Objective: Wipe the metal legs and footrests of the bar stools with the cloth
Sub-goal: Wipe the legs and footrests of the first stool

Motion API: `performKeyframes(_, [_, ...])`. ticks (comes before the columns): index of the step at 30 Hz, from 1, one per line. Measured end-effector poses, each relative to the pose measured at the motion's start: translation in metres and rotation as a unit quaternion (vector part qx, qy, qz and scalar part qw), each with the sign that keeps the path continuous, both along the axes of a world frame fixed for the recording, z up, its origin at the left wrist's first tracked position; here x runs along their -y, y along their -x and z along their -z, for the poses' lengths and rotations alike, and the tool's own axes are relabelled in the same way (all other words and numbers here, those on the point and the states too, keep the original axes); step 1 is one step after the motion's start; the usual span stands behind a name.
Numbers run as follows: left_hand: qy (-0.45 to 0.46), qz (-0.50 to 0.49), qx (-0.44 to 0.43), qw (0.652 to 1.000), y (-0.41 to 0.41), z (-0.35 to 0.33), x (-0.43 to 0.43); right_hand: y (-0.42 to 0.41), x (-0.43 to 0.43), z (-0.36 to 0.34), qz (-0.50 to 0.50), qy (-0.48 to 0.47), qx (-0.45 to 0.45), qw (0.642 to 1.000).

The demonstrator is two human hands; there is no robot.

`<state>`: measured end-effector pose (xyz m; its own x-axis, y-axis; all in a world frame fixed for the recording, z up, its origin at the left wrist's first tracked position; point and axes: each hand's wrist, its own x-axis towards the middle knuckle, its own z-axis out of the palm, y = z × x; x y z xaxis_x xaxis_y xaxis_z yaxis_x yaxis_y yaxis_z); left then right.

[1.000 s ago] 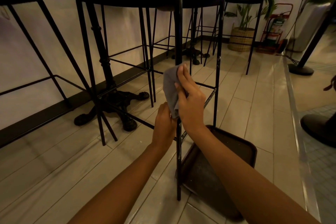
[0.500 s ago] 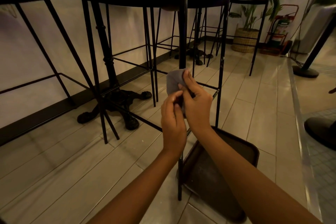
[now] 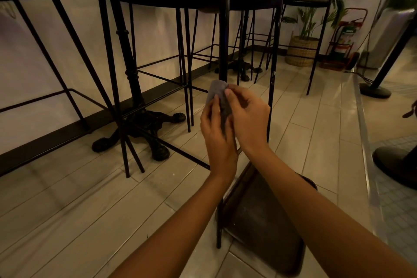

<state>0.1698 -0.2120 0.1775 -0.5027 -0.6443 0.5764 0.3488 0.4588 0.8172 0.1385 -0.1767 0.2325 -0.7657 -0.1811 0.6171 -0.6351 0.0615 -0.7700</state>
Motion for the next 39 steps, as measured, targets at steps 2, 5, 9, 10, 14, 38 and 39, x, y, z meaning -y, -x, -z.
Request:
performKeyframes(2, [0.008,-0.002,-0.004,1.000,0.001,-0.002,-0.001,0.007,-0.001,-0.009,0.027,-0.017,-0.017,0.999])
performKeyframes(5, [0.021,-0.016,-0.005,1.000,0.003,-0.002,0.002,0.013,0.001,-0.024,0.027,-0.005,-0.028,0.999])
performKeyframes(9, [-0.005,-0.011,-0.015,1.000,0.005,0.005,0.003,0.010,0.008,-0.041,-0.003,0.026,-0.014,1.000])
performKeyframes(10, [-0.017,-0.008,-0.018,1.000,0.004,0.006,0.002,0.009,0.009,-0.043,-0.006,0.036,-0.008,0.999])
performKeyframes(14, [-0.069,0.000,-0.077,0.995,0.004,-0.002,0.003,0.008,0.012,-0.038,-0.019,0.051,0.018,0.998])
performKeyframes(38, [-0.055,-0.015,-0.051,0.997,-0.002,0.033,0.008,0.022,0.008,-0.032,-0.073,0.000,0.060,0.996])
performKeyframes(39, [-0.052,-0.019,-0.049,0.997,-0.001,0.036,0.008,0.022,0.008,-0.031,-0.074,0.009,0.066,0.995])
